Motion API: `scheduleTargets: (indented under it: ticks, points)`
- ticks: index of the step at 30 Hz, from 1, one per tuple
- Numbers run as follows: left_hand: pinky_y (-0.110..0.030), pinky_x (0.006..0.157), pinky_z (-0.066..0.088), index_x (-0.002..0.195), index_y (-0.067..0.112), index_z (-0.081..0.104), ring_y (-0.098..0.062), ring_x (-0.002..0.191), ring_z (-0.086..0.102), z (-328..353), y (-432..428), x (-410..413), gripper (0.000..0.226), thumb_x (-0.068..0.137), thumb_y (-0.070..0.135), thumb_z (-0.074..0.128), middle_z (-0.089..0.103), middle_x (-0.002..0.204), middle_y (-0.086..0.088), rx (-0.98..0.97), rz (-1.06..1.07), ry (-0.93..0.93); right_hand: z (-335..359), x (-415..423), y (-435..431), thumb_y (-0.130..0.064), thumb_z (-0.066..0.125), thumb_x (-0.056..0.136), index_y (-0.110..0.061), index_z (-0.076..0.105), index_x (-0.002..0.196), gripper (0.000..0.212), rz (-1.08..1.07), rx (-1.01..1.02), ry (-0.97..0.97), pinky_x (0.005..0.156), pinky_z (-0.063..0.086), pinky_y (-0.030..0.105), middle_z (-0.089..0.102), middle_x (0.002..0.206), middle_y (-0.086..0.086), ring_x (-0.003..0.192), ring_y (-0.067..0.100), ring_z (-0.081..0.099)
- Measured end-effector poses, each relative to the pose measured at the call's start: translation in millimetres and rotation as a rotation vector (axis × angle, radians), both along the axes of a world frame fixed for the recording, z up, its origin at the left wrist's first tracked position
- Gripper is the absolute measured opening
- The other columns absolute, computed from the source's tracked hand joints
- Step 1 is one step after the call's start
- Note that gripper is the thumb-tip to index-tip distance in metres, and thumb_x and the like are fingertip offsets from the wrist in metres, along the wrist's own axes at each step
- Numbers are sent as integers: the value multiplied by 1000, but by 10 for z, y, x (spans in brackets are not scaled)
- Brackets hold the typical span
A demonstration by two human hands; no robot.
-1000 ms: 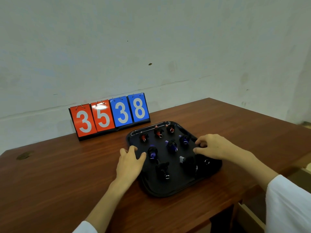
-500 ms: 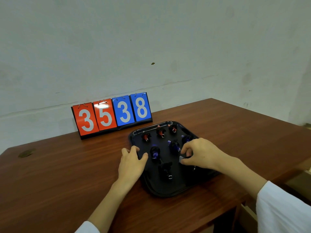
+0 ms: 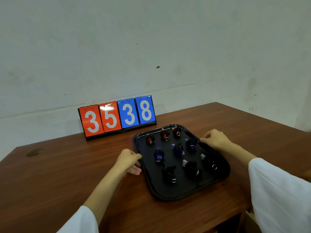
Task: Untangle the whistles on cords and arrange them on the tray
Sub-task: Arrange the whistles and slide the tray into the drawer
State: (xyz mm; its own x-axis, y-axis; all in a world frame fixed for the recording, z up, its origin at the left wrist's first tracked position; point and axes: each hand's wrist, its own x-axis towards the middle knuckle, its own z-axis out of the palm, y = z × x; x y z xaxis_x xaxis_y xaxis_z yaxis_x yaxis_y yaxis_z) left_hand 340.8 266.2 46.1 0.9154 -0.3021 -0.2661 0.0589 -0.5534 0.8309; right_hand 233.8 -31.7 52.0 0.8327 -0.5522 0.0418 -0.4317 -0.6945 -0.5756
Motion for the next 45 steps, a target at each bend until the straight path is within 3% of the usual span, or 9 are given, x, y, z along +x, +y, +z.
scheduleTargets:
  ticks: [7,11,15,21,25,30,37,40,45]
  points:
    - [-28,44,55,111,-15,55,-29,67,67,61,16,66,30,84,-5,63,64,102,-31,-144,14,122,-102,128,-1,-17,66,81,-8,74,78,12,-61,64,-50,69,52,30,71,82,7,77,21,65]
    - [-30,46,57,103,-14,59,-29,67,66,73,61,76,22,82,-9,63,65,88,-28,-214,4,250,-64,144,-37,-13,68,78,-6,75,85,12,-84,117,-14,82,54,37,72,88,11,83,24,66]
    - [-30,46,57,88,-12,61,-25,52,69,16,72,-3,6,82,-12,60,68,64,-22,-290,-15,322,33,38,-5,-11,68,76,-5,75,83,12,-91,80,9,75,55,32,73,89,11,79,24,67]
    - [-31,52,58,101,-15,59,-27,60,70,89,-7,-334,18,83,-12,58,66,82,-26,-360,-152,425,327,-401,-55,-11,67,75,-2,74,85,15,-141,26,16,51,47,22,73,87,14,54,17,56]
    - [-31,53,59,91,-8,62,-26,60,70,184,-129,-614,9,84,-11,57,67,77,-23,-390,-258,456,444,-842,-138,-11,69,74,-1,74,86,16,-202,7,3,65,54,33,72,89,15,76,28,66]
    - [-31,58,60,92,-7,61,-26,67,69,139,-374,-983,8,84,-8,58,65,83,-23,-363,-393,521,426,-1542,-243,-13,71,78,-2,73,92,18,-299,13,20,54,48,24,68,84,9,73,22,60]
    - [-31,56,60,96,-7,61,-26,63,71,81,-772,-1641,13,83,-7,59,68,80,-24,-331,-549,562,331,-2572,-426,-12,72,77,-4,73,88,14,-444,25,16,63,54,31,69,86,14,76,24,61]
    - [-31,52,59,101,-9,59,-27,61,70,80,-944,-1966,18,83,-9,59,66,89,-28,-348,-599,594,365,-2997,-483,-10,70,80,-7,71,88,9,-476,40,19,51,42,21,64,78,5,72,17,56]
    - [-30,52,58,115,-10,54,-31,71,69,-24,-1241,-2531,31,84,-9,58,60,112,-33,-357,-683,628,326,-3718,-638,-11,67,82,-7,71,91,10,-553,10,63,55,46,23,65,79,3,74,16,58]
